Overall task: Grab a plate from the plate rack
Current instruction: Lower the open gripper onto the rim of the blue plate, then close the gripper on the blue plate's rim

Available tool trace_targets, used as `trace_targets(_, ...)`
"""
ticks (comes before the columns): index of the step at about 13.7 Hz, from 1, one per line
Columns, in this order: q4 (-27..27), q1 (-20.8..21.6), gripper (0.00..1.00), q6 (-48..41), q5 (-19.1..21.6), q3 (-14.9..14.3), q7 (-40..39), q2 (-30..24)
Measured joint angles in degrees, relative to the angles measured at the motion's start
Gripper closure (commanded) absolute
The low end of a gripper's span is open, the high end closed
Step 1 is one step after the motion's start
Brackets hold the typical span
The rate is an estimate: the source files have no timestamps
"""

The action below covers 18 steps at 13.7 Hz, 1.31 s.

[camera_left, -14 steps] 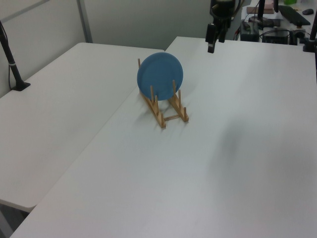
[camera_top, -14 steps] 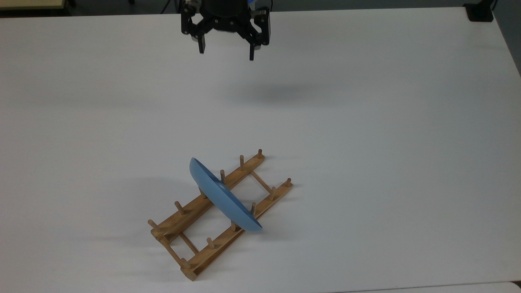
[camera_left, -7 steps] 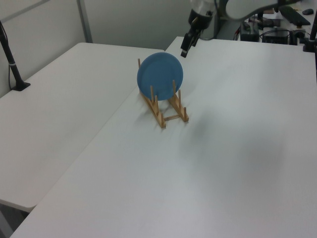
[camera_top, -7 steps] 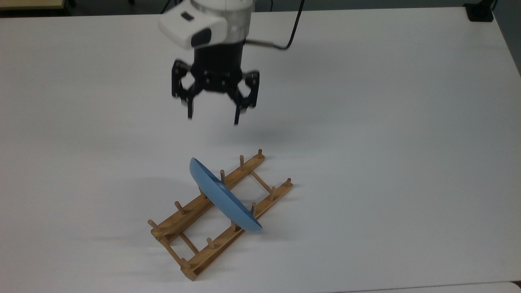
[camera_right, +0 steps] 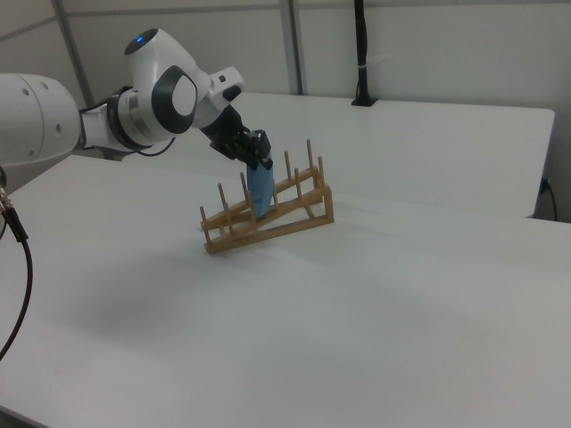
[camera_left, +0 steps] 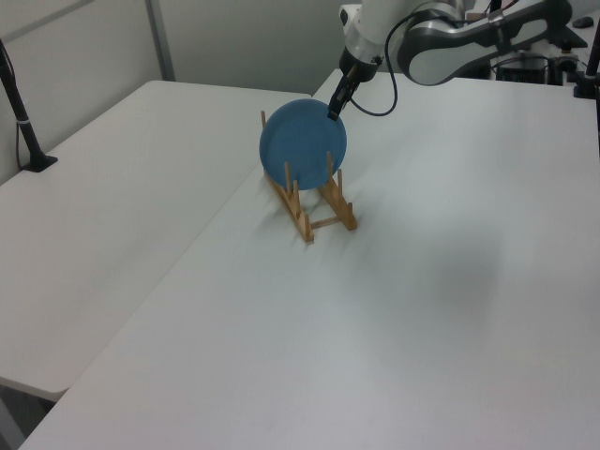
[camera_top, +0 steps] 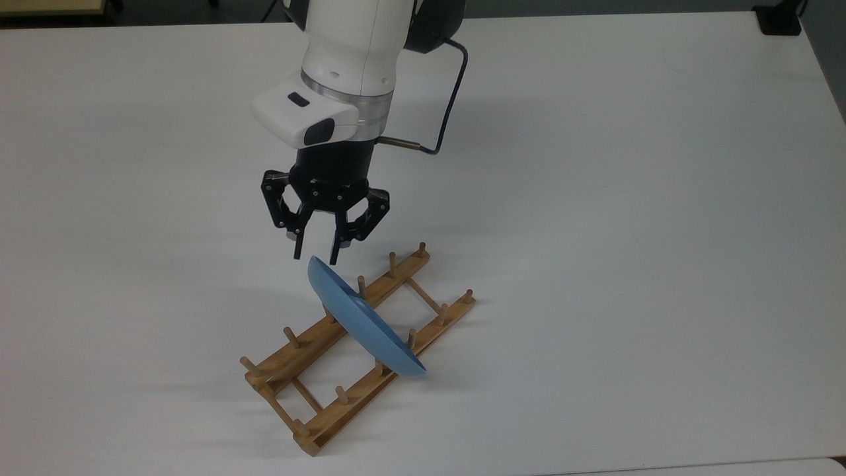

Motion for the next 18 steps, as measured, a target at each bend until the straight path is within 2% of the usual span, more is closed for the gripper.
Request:
trace_targets(1, 1.0, 0.0, 0.6, 0.0, -0.8, -0.2, 0.9, 0.8)
trace_targets(3, 2.3, 0.0, 0.68, 0.0, -1.5, -0.3, 1.5, 2.0)
trace_targets(5, 2.9, 0.0, 0.86, 0.0, -1.6, -0.3, 1.6, 2.9)
trace_targets(7, 3.2, 0.0, 0.97, 0.0, -1.6, -0.3, 1.6, 3.0)
trace_targets(9, 3.4, 0.0, 1.0, 0.0, -1.7, -0.3, 1.7, 3.0)
trace_targets(13, 4.3, 0.0, 1.0, 0.0, -2.0, -0.5, 1.7, 2.7)
trace_targets(18, 5.5, -1.9, 1.0, 0.0, -2.0, -0.6, 1.8, -1.6)
